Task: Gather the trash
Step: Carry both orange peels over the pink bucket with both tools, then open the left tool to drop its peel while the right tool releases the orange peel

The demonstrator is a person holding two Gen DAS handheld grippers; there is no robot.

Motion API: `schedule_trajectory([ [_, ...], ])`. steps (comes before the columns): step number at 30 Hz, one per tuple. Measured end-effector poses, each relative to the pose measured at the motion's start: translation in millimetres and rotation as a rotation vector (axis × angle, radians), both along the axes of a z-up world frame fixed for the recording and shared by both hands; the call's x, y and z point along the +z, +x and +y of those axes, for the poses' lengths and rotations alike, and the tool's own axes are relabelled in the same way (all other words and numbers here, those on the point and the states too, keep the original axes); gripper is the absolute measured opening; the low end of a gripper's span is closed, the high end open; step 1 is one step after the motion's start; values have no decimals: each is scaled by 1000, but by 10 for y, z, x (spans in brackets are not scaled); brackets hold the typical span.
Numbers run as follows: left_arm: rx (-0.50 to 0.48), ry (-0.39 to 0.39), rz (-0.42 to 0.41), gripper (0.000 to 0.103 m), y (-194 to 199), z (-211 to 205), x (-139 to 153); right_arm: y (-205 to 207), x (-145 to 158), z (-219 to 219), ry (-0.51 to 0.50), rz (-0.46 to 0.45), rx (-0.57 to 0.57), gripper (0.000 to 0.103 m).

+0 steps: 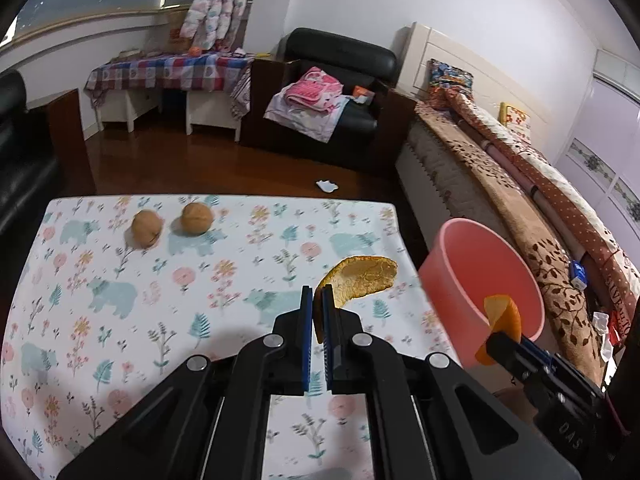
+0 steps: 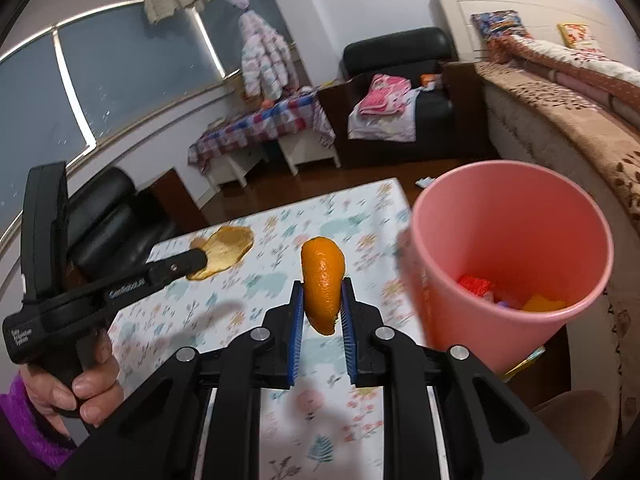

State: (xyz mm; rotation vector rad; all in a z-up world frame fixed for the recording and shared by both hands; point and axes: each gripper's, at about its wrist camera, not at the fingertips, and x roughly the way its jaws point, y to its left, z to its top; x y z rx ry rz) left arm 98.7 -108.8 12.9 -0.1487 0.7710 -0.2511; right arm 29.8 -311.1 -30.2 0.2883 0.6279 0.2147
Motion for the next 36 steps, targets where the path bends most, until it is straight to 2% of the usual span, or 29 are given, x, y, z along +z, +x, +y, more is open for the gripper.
schedule_trajectory([
  [13,-110,20,-39,4,95,-609,172,-32,99,-801,64,-42,-190,18],
  [22,-209,46,-49,4,185,-1164,183,32,50,-1244,91,-44,-269,18],
  [28,-262,63,-33,4,276,-1521,117,112,-63,-1479,121,-19,-300,18],
  [36,-302,76,26,4,442,-1881,-108,223,-187,-1597,120,10,-318,18],
])
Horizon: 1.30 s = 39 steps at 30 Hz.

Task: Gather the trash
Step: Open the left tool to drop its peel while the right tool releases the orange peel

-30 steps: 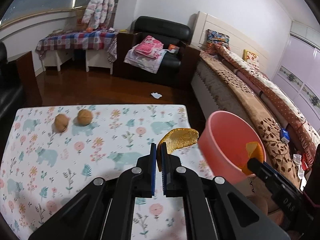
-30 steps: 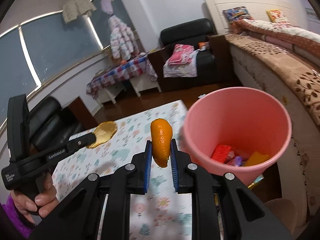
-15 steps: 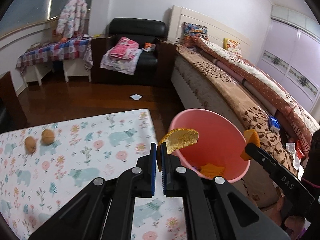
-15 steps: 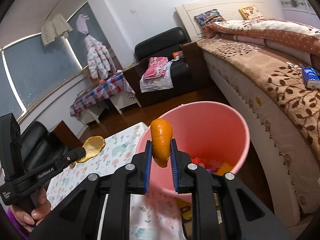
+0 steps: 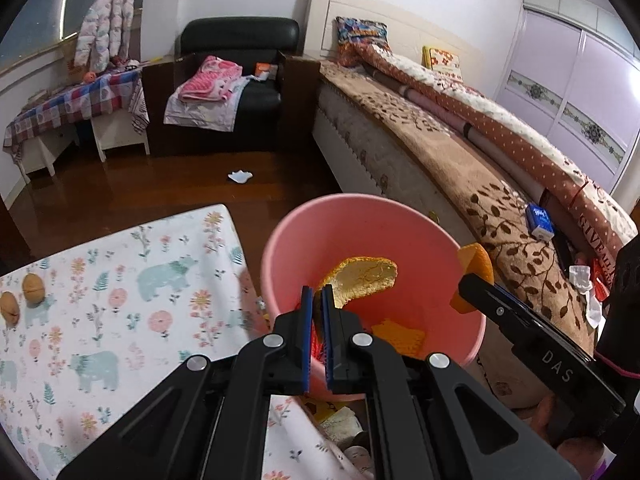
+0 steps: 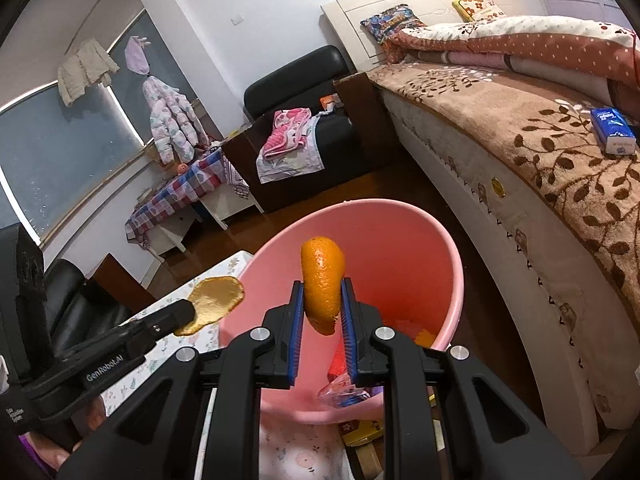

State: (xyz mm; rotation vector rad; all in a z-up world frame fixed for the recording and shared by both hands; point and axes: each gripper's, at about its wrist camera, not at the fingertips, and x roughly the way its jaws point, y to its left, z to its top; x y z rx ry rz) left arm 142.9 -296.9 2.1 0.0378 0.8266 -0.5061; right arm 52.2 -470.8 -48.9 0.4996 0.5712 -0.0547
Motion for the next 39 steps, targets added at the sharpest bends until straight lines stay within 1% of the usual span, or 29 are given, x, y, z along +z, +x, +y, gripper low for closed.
schedule_trajectory([
  [7,-19,42,23,4,99,-205,-192,134,-133,-80,-7,46,-10,18],
  [16,-26,69,39,4,117,-331,-329,235,-252,-123,-26,99,-18,18],
  [24,-30,65,48,10,114,-336,-359,283,-306,-138,-23,114,-12,19],
  [25,-31,64,48,13,112,-331,-358,295,-309,-139,-24,117,-14,19],
  [26,-32,62,49,21,113,-335,-355,301,-311,-139,-24,119,-15,20],
  [27,-32,60,49,26,110,-338,-350,303,-316,-141,-22,122,-17,20],
  [28,-31,58,47,34,106,-331,-343,309,-320,-147,-18,125,-20,20],
  [29,-30,53,43,38,101,-326,-330,314,-322,-149,-14,126,-23,21],
  [32,-37,43,35,40,86,-306,-297,313,-334,-172,-5,128,-34,26],
  [35,-41,40,29,45,70,-309,-272,297,-333,-179,-2,128,-42,28],
  [39,-46,31,21,47,49,-289,-236,282,-306,-179,2,122,-45,30],
])
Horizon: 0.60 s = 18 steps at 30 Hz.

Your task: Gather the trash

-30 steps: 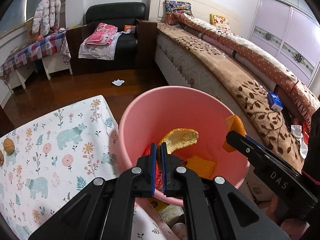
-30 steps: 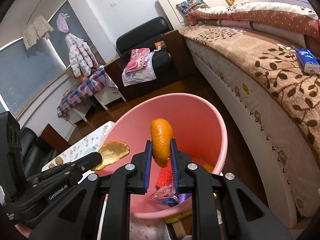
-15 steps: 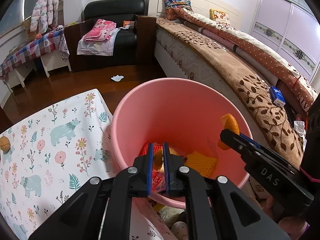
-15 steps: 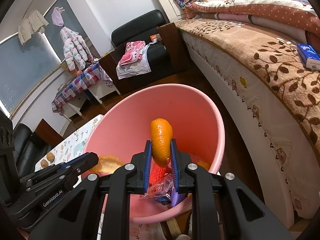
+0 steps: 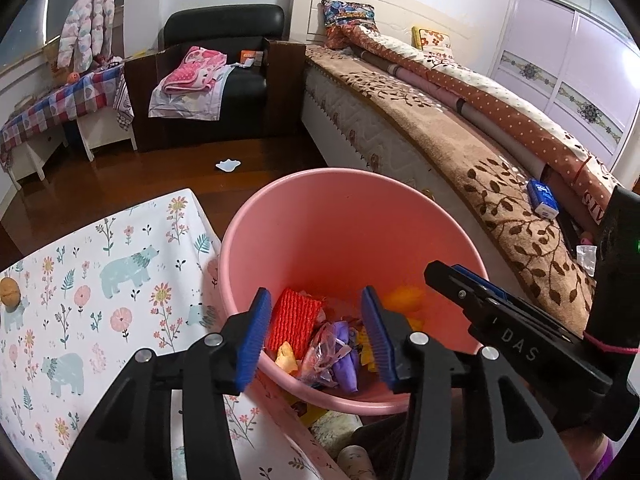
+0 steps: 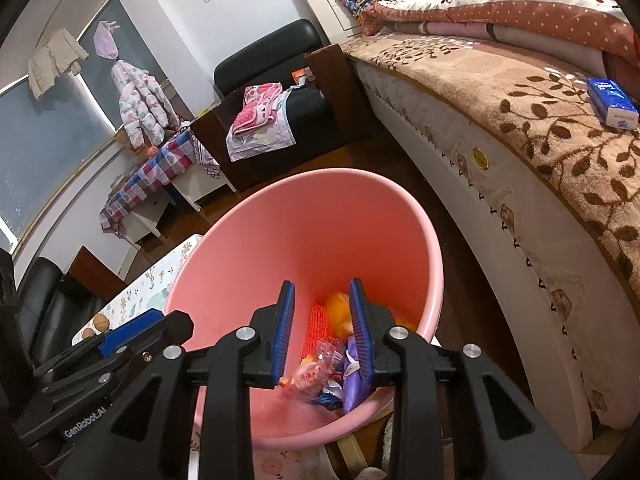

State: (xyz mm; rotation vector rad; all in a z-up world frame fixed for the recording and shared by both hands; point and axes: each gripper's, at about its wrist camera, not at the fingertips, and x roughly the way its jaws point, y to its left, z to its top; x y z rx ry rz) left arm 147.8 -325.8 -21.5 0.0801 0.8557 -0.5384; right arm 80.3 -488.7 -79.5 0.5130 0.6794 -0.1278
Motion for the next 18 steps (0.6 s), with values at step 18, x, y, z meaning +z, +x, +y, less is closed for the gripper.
schedule_trajectory([
  [18,17,-45,-64,58,-263,285,321,-422,445,290,-102,-110,10,35],
])
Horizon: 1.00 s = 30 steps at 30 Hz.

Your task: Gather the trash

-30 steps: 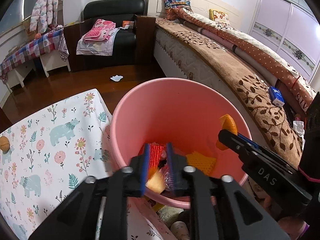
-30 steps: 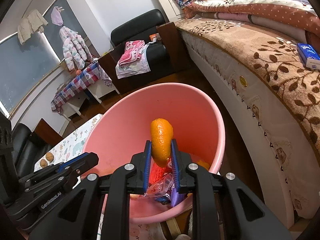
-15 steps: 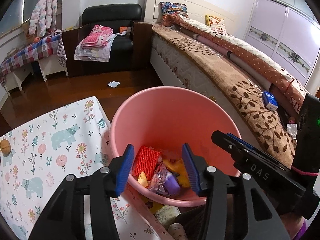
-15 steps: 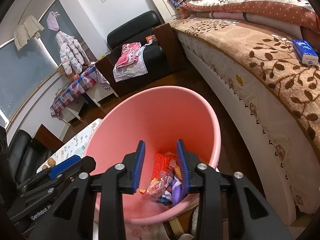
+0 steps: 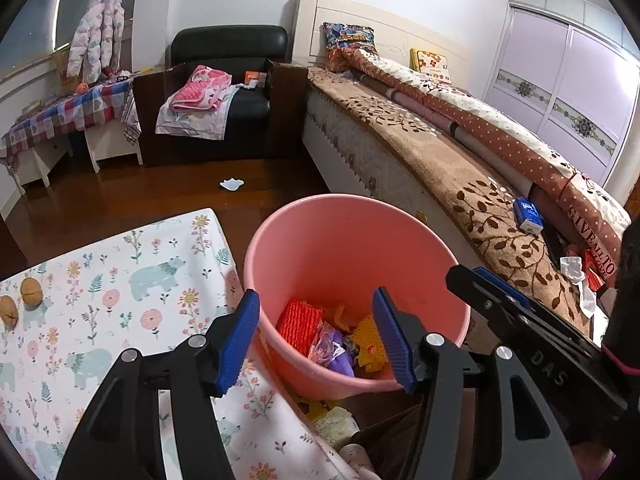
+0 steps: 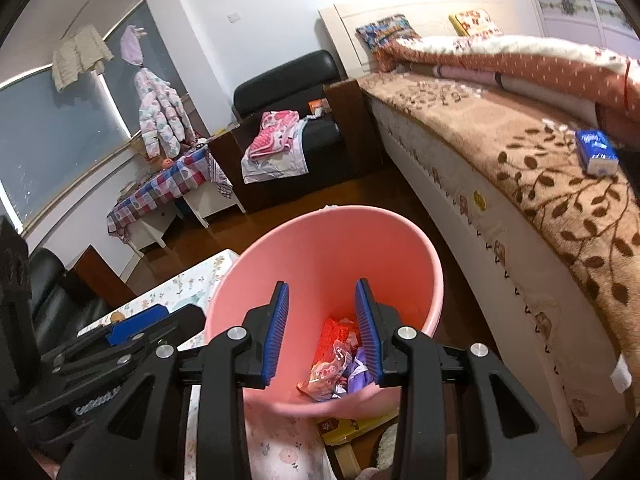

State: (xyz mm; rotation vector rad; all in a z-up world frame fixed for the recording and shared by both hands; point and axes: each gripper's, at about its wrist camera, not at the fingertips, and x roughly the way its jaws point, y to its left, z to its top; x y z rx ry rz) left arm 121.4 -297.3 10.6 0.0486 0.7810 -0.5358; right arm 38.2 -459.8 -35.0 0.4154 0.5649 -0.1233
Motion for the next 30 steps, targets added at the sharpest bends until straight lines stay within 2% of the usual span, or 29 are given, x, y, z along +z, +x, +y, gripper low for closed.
schedule_trajectory([
  [8,26,-14,-25,58,-154,262,115,-361,213,349,-95,-85,-20,35],
  [15,68,-37,-37,58,-274,610,181,-516,312,663,-174,-106,-24,35],
  [21,107,-48,-63,58,-379,891,225,-584,330,889,-190,-96,-27,35],
  [26,137,-54,-96,58,-461,1086,254,-616,380,1159,-242,-112,23,35],
  [30,161,-69,-118,58,-521,1193,277,-627,410,1322,-246,-95,50,35],
])
